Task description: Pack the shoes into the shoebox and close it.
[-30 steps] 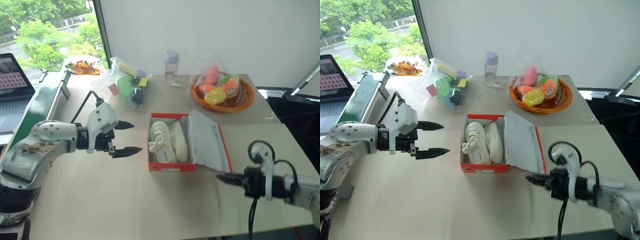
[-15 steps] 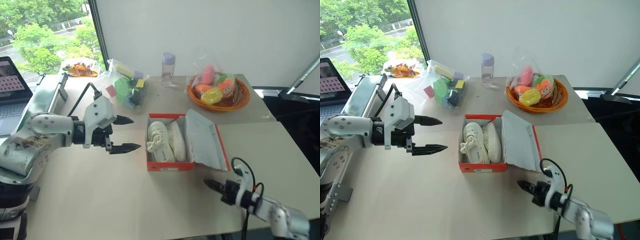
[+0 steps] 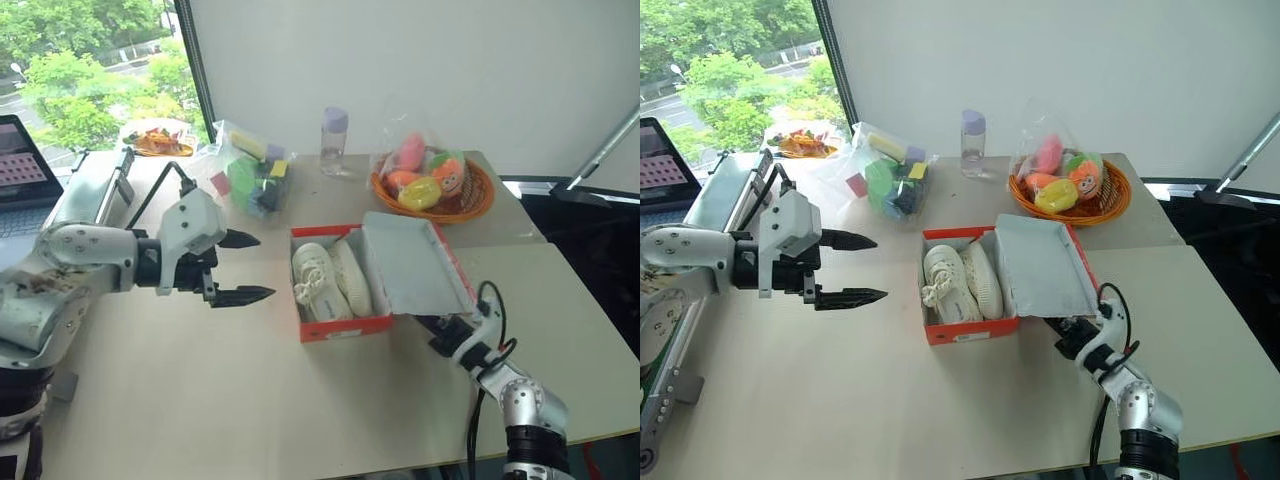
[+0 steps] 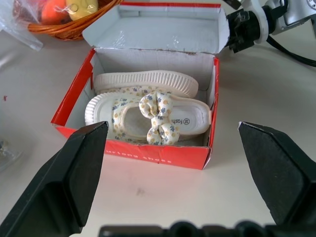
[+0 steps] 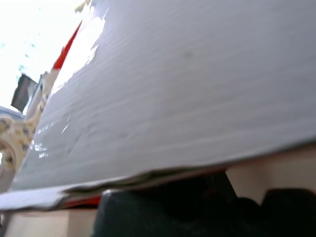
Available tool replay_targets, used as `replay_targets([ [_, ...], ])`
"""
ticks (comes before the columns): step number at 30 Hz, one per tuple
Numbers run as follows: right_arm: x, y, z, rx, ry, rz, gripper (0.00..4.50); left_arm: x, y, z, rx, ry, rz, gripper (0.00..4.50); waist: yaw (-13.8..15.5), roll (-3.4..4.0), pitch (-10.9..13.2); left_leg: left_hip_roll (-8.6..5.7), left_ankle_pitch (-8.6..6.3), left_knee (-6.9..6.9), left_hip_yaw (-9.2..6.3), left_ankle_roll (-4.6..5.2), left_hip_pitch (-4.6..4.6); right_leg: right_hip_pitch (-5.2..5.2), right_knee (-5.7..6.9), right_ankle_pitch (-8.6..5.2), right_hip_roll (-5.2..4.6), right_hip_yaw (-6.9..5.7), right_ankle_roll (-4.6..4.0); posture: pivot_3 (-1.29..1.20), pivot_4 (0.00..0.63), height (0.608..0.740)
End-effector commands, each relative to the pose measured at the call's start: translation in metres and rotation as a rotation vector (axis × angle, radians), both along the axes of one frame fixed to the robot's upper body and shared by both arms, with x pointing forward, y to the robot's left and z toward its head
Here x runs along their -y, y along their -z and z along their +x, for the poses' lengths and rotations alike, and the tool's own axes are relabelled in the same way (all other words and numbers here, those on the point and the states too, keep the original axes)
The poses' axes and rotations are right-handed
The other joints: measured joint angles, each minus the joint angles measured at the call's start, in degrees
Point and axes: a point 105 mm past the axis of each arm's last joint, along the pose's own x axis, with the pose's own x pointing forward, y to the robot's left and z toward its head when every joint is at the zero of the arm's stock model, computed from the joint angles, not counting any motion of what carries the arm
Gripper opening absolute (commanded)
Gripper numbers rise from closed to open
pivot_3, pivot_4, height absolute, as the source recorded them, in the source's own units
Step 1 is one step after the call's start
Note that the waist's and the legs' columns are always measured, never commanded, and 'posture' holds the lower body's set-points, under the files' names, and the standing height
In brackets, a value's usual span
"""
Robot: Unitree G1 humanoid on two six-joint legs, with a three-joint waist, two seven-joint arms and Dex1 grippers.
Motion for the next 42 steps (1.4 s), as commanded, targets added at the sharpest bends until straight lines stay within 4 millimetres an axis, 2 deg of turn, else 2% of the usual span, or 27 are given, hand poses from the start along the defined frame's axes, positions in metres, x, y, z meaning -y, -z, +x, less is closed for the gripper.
replay_targets([
  [1,0.005,-0.065,-0.011,0.222,-0.086,0.119,0.06,0.000,-0.012,-0.004,0.051,0.013,0.006,4.50,0.15,0.23,0.14,-0.01,0.00,0.00,0.00,0.01,-0.05,-0.04,0.01,0.01,0.00,0.00,0.01,0.00,0.150,0.740],
  [3,-0.002,-0.088,-0.018,0.275,-0.161,0.143,0.06,0.000,-0.012,-0.004,0.051,0.011,0.007,4.50,0.12,0.28,0.17,0.01,0.00,-0.03,-0.01,0.01,-0.10,-0.10,0.02,-0.01,0.03,0.01,0.01,0.00,0.150,0.740],
  [5,-0.010,-0.102,-0.021,0.299,-0.221,0.129,0.06,0.000,-0.012,-0.004,0.050,0.010,0.008,4.50,-0.03,0.28,0.17,0.04,0.00,-0.05,-0.01,0.01,-0.10,-0.11,0.01,-0.02,0.07,0.01,-0.01,0.00,0.150,0.740],
  [10,-0.037,-0.119,-0.015,0.311,-0.336,0.025,0.06,-0.002,-0.011,-0.004,0.050,0.000,0.009,4.50,-0.16,0.28,0.17,0.02,0.00,-0.06,-0.01,0.01,-0.09,-0.10,-0.01,-0.04,0.06,0.01,0.00,0.00,0.150,0.740],
  [17,-0.080,-0.127,-0.004,0.311,-0.496,-0.127,0.06,-0.007,-0.012,-0.008,0.061,-0.044,0.009,4.50,-0.35,0.30,0.18,0.02,0.00,-0.07,-0.03,0.01,-0.17,-0.16,-0.03,-0.05,0.07,0.00,0.00,0.00,0.150,0.740],
  [23,-0.106,-0.133,0.008,0.318,-0.623,-0.232,0.06,-0.011,-0.010,-0.014,0.062,-0.091,-0.001,4.50,-0.29,0.31,0.19,0.00,0.00,-0.06,-0.02,0.01,-0.22,-0.20,-0.03,-0.05,0.03,-0.01,0.02,0.00,0.150,0.740],
  [30,-0.150,-0.123,0.029,0.329,-0.820,-0.409,0.06,-0.010,-0.005,-0.017,0.057,-0.118,-0.016,4.50,-0.45,0.31,0.19,0.02,0.00,-0.06,-0.02,0.01,-0.21,-0.22,-0.03,-0.04,0.06,-0.03,-0.05,0.00,0.150,0.740],
  [36,-0.190,-0.092,0.049,0.317,-0.949,-0.623,0.06,-0.010,-0.002,-0.019,0.051,-0.137,-0.026,4.50,-0.61,0.32,0.20,0.02,0.00,-0.07,-0.04,0.01,-0.24,-0.26,0.00,0.10,0.07,-0.04,-0.28,0.00,0.150,0.740],
  [42,-0.206,-0.058,0.057,0.291,-1.088,-0.866,0.06,-0.012,0.005,-0.024,0.038,-0.168,-0.021,4.50,-0.74,0.32,0.20,0.01,0.00,-0.07,-0.04,0.01,-0.22,-0.24,0.00,0.15,0.06,-0.08,-0.37,0.00,0.150,0.740],
])
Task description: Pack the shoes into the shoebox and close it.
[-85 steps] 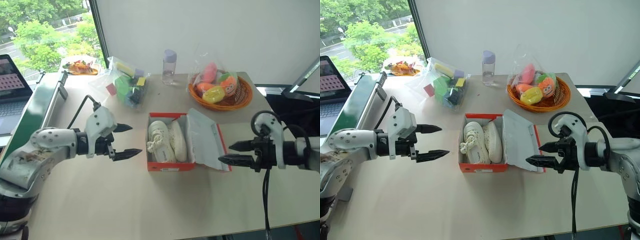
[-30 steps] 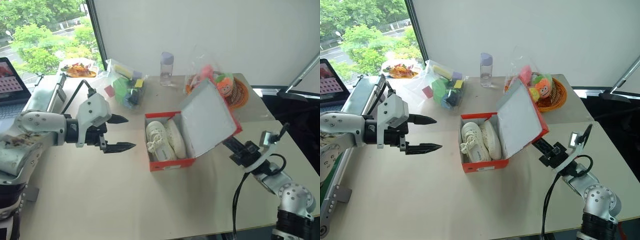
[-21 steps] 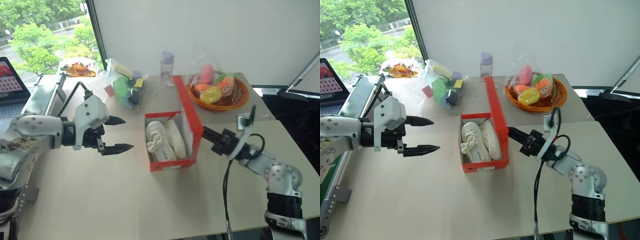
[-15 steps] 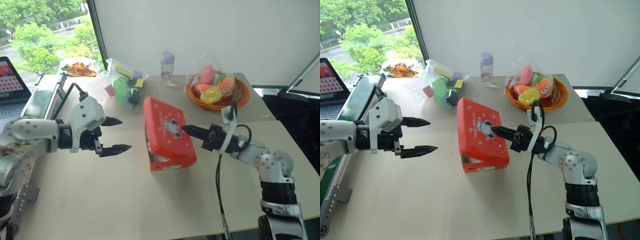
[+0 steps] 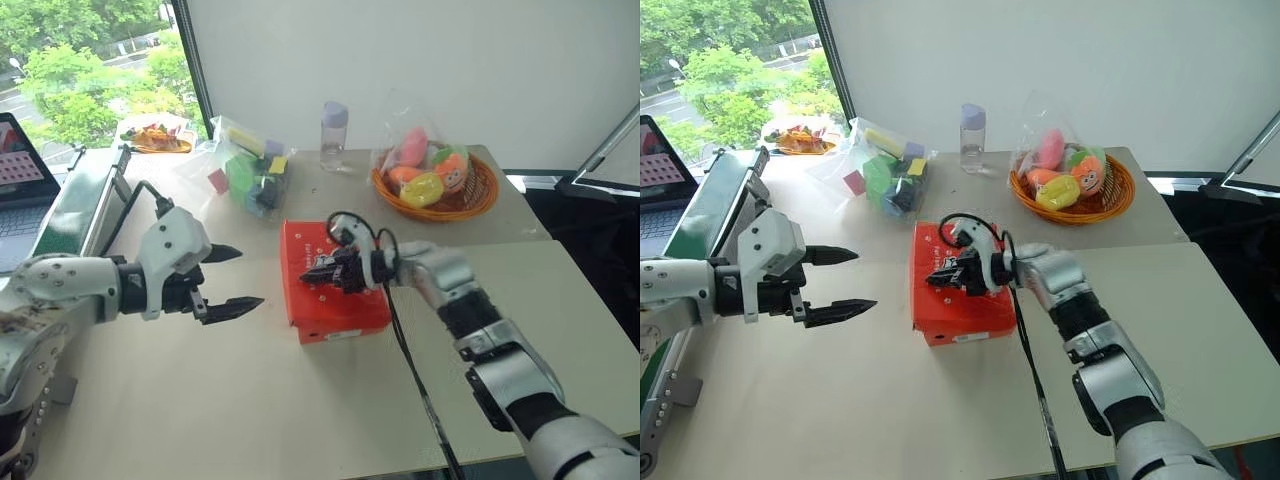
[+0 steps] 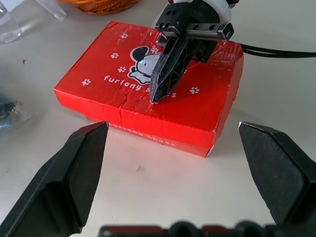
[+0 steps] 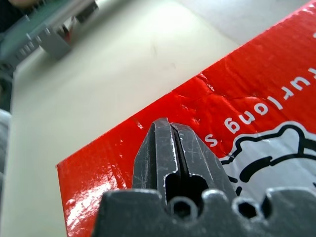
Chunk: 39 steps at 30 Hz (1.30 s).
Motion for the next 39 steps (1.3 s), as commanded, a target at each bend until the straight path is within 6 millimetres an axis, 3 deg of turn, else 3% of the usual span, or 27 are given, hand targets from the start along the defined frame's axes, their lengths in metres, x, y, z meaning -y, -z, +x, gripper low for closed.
replay_targets([
  [1,-0.003,0.026,0.003,0.050,-0.075,-0.182,0.06,0.001,-0.007,-0.006,0.048,-0.007,0.009,4.50,-0.36,0.00,0.00,0.00,0.00,0.00,0.01,0.00,0.05,0.01,0.02,0.00,0.00,0.01,0.00,0.00,0.150,0.740],
  [6,0.009,0.057,0.003,0.104,-0.146,-0.378,0.06,0.002,-0.004,-0.010,0.046,-0.024,0.003,4.50,-0.75,0.03,-0.04,0.06,0.00,0.00,0.03,-0.01,0.48,0.25,0.21,-0.08,0.04,0.03,-0.02,0.00,0.150,0.740],
  [10,0.011,0.059,0.004,0.123,-0.168,-0.397,0.06,0.001,-0.001,-0.012,0.041,-0.041,-0.003,4.50,-0.77,0.03,-0.25,0.06,0.00,0.00,0.02,-0.02,0.75,0.38,0.30,-0.20,0.03,0.03,0.14,0.00,0.150,0.740],
  [14,0.005,0.040,0.004,0.129,-0.172,-0.315,0.06,0.000,0.002,-0.014,0.034,-0.047,-0.004,4.50,-0.59,0.02,-0.43,0.07,-0.03,-0.02,0.04,-0.07,0.97,0.53,0.31,-0.38,0.01,0.04,-0.20,0.00,0.150,0.740],
  [17,0.003,0.001,0.000,0.151,-0.192,-0.175,0.06,-0.002,0.004,-0.013,0.027,-0.060,-0.008,4.50,-0.09,0.03,-0.43,0.07,-0.02,-0.02,0.07,-0.06,0.85,0.44,0.31,-0.37,0.00,0.04,-0.19,0.00,0.150,0.740],
  [21,0.027,-0.072,-0.033,0.211,-0.289,0.028,1.13,-0.007,0.012,-0.012,0.007,-0.081,-0.014,4.50,0.89,0.15,-0.21,0.03,-0.01,-0.03,0.02,-0.04,0.25,0.00,0.29,-0.05,-0.02,0.01,-0.24,0.00,0.150,0.740],
  [22,0.034,-0.083,-0.040,0.226,-0.287,0.055,1.61,-0.007,0.014,-0.012,0.003,-0.084,-0.020,4.50,1.17,0.20,-0.17,-0.02,-0.02,-0.03,0.01,-0.05,-0.01,-0.23,0.25,-0.07,-0.07,-0.01,-0.20,0.00,0.150,0.740],
  [25,0.045,-0.094,-0.051,0.234,-0.265,0.081,2.55,-0.008,0.019,-0.013,-0.022,-0.091,-0.029,4.50,1.39,0.20,-0.17,-0.03,-0.03,-0.03,0.03,-0.06,-0.56,-0.77,0.26,-0.06,-0.07,0.00,-0.17,0.00,0.150,0.740],
  [30,0.071,-0.104,-0.054,0.277,-0.146,0.082,4.29,-0.012,0.023,-0.012,0.012,-0.124,-0.033,4.50,1.45,0.18,-0.15,0.04,-0.11,-0.12,0.02,-0.08,-0.49,-0.75,0.26,-0.11,0.03,-0.01,-0.28,0.00,0.150,0.740],
  [33,0.105,-0.097,-0.051,0.285,-0.003,0.018,4.41,-0.016,0.025,-0.013,0.071,-0.178,-0.061,4.50,1.63,0.19,-0.13,-0.02,-0.09,-0.07,0.08,-0.07,-0.51,-0.75,0.19,-0.10,-0.06,0.02,-0.25,0.00,0.150,0.740],
  [36,0.152,-0.080,-0.041,0.257,0.236,0.000,4.41,-0.022,0.041,-0.020,0.045,-0.281,-0.133,4.50,1.82,0.17,-0.14,-0.04,-0.10,-0.06,0.08,-0.07,-0.50,-0.63,-0.02,-0.09,-0.10,0.00,-0.18,0.00,0.150,0.740],
  [39,0.178,-0.062,-0.038,0.246,0.382,0.013,4.41,-0.021,0.058,-0.027,0.016,-0.352,-0.192,4.50,1.79,0.14,-0.14,-0.06,-0.11,-0.04,0.09,-0.04,-0.49,-0.57,-0.05,-0.08,-0.13,0.01,-0.14,0.00,0.150,0.740],
])
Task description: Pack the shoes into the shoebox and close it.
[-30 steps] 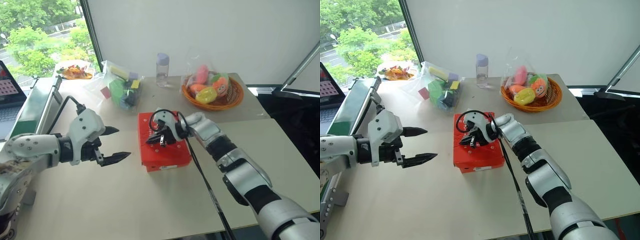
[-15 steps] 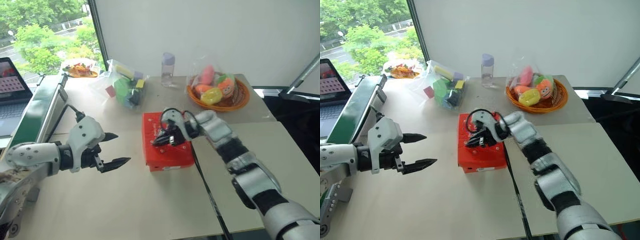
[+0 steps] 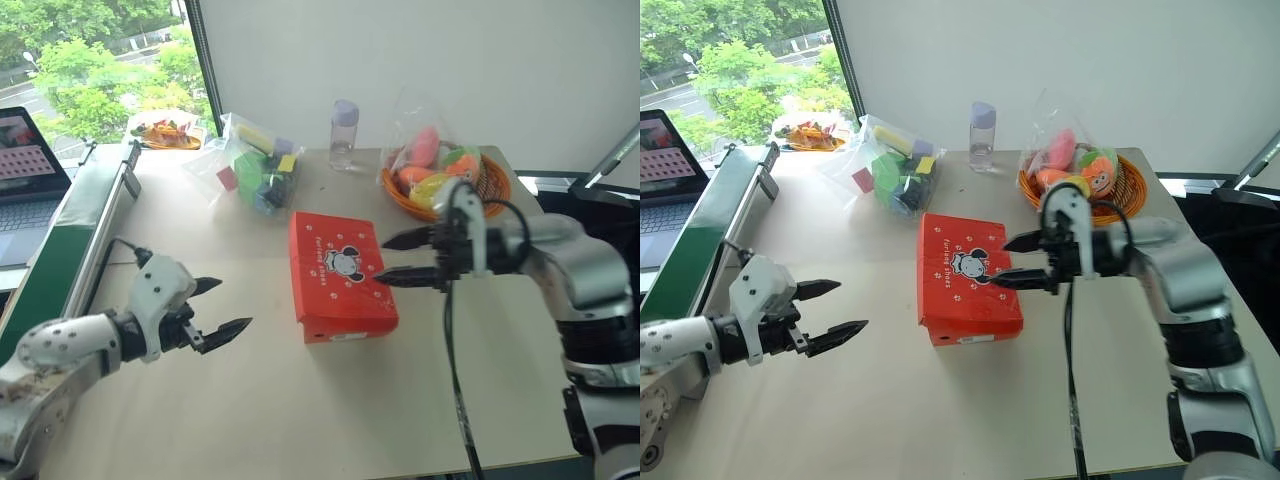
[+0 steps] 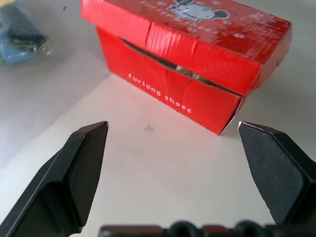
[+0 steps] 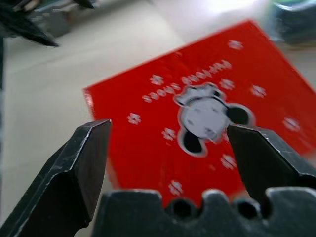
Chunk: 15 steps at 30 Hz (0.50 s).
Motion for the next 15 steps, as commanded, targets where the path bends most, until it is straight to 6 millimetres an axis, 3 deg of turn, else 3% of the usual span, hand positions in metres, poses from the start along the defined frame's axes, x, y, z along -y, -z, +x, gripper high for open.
replay_targets([
  [1,0.027,0.006,0.002,0.044,0.141,0.032,4.41,0.004,0.004,-0.007,0.053,-0.060,-0.007,4.50,-0.07,-0.01,0.00,0.01,0.00,0.01,-0.01,0.00,-0.01,-0.03,0.03,0.00,0.02,0.01,0.00,0.00,0.150,0.740],
  [6,0.042,0.030,-0.006,0.004,0.213,0.087,4.41,-0.004,0.023,-0.009,0.066,-0.173,-0.033,4.50,-0.36,0.01,0.00,0.03,0.01,0.01,0.00,0.01,0.17,0.06,0.12,0.00,0.10,0.09,0.00,0.00,0.150,0.740],
  [10,0.052,0.051,-0.006,0.072,0.288,0.050,4.41,-0.016,0.031,-0.003,0.123,-0.302,-0.027,4.50,-0.16,0.00,0.00,0.03,0.00,0.03,-0.04,0.00,0.36,0.38,0.00,-0.15,0.10,0.04,0.20,0.00,0.150,0.740],
  [15,0.046,0.078,-0.009,0.063,0.342,0.129,4.41,-0.041,0.046,-0.003,0.208,-0.517,-0.012,4.50,-0.35,0.00,-0.01,0.02,-0.01,0.03,-0.03,0.01,0.48,0.56,-0.07,-0.18,0.07,0.06,0.26,0.00,0.150,0.740],
])
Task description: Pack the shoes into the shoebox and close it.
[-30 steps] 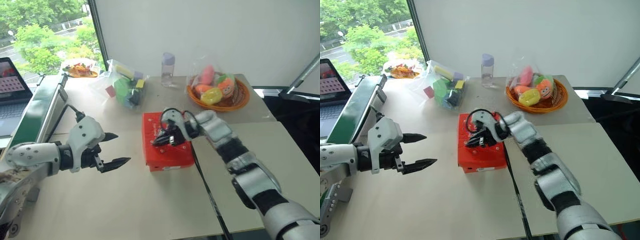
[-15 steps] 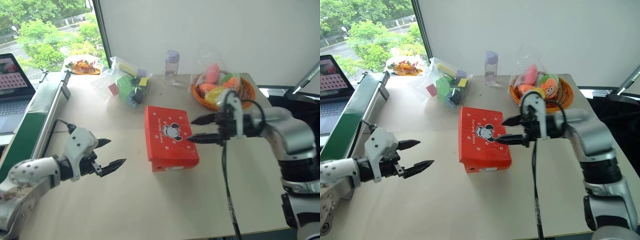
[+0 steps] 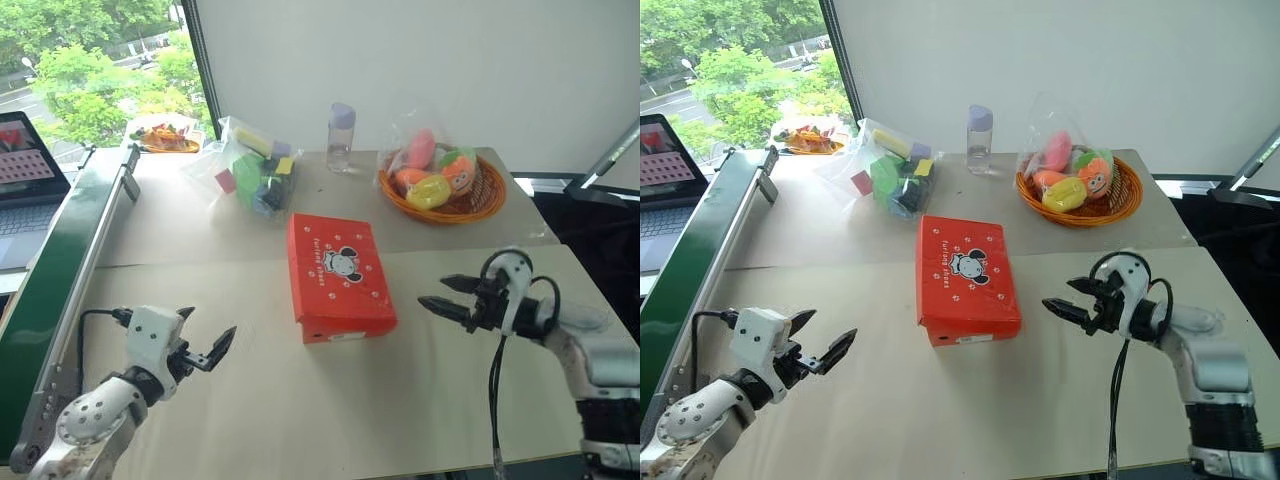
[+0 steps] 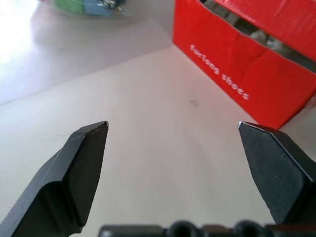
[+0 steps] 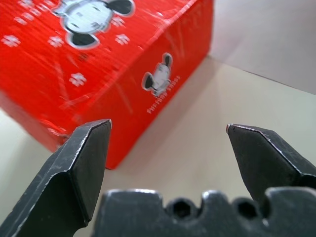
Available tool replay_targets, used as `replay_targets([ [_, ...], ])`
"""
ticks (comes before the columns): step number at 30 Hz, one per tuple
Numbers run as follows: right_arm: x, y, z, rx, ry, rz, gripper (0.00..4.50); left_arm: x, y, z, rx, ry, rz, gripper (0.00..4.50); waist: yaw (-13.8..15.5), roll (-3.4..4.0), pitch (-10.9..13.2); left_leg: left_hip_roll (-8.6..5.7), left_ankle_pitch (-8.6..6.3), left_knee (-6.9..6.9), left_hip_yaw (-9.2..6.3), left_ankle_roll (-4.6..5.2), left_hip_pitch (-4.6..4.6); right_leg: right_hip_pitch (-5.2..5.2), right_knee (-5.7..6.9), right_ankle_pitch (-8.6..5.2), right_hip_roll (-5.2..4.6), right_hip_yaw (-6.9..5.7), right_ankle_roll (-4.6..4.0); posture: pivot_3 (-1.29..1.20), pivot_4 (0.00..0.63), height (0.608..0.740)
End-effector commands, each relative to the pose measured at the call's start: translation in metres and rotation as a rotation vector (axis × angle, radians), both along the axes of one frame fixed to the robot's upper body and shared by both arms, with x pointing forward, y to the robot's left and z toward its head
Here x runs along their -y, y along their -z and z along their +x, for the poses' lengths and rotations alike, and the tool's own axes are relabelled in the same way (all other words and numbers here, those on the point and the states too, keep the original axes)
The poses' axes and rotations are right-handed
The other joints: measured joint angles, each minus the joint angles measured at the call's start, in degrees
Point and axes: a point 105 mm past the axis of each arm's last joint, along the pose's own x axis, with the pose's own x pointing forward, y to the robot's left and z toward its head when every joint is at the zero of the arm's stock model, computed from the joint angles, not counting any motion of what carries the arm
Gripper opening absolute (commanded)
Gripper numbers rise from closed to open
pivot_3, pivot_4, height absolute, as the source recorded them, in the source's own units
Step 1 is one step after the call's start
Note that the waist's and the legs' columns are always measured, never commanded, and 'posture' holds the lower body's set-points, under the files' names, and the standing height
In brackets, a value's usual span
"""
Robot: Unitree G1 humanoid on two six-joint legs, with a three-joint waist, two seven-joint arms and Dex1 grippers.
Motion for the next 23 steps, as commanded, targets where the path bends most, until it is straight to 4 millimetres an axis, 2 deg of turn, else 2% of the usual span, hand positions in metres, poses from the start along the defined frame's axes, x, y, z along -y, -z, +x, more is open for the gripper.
replay_targets([
  [1,-0.001,0.000,0.005,0.076,0.063,0.043,4.41,-0.012,0.006,-0.002,0.079,-0.129,0.011,4.50,-0.15,0.00,0.00,0.01,0.00,0.00,0.01,0.00,0.07,0.06,-0.01,0.01,0.00,0.01,-0.02,0.00,0.150,0.740],
  [5,-0.006,0.023,0.014,0.137,0.241,0.112,4.41,-0.011,0.039,-0.017,0.054,-0.270,-0.006,4.50,-0.25,-0.04,-0.09,0.04,-0.01,-0.01,0.01,0.00,0.14,0.11,-0.01,-0.13,0.00,0.02,-0.08,0.00,0.150,0.740],
  [10,-0.012,0.036,0.017,0.191,0.357,0.125,4.41,-0.006,0.044,-0.020,0.092,-0.359,-0.050,4.50,0.19,-0.02,-0.09,0.02,-0.03,-0.01,0.00,0.02,0.04,0.02,0.02,-0.16,-0.04,-0.01,-0.05,0.00,0.150,0.740],
  [13,-0.016,0.048,0.016,0.208,0.406,0.100,4.41,-0.006,0.055,-0.023,0.082,-0.401,-0.051,4.50,0.06,-0.02,-0.12,0.02,-0.03,0.00,0.03,0.01,0.07,0.07,0.01,-0.26,-0.07,-0.01,-0.17,0.00,0.150,0.740],
  [18,-0.019,0.057,0.016,0.217,0.422,0.083,4.41,0.001,0.068,-0.028,0.065,-0.406,-0.049,4.50,-0.33,-0.01,-0.13,0.03,-0.04,0.00,0.07,0.03,0.07,0.04,0.01,-0.27,-0.06,0.02,-0.16,0.00,0.150,0.740],
  [23,-0.024,0.059,0.016,0.214,0.385,0.073,4.41,0.001,0.072,-0.027,0.063,-0.390,-0.044,4.50,-0.29,-0.01,-0.13,0.04,-0.04,0.00,0.06,0.03,0.09,0.05,0.04,-0.28,-0.06,0.01,-0.18,0.00,0.150,0.740],
])
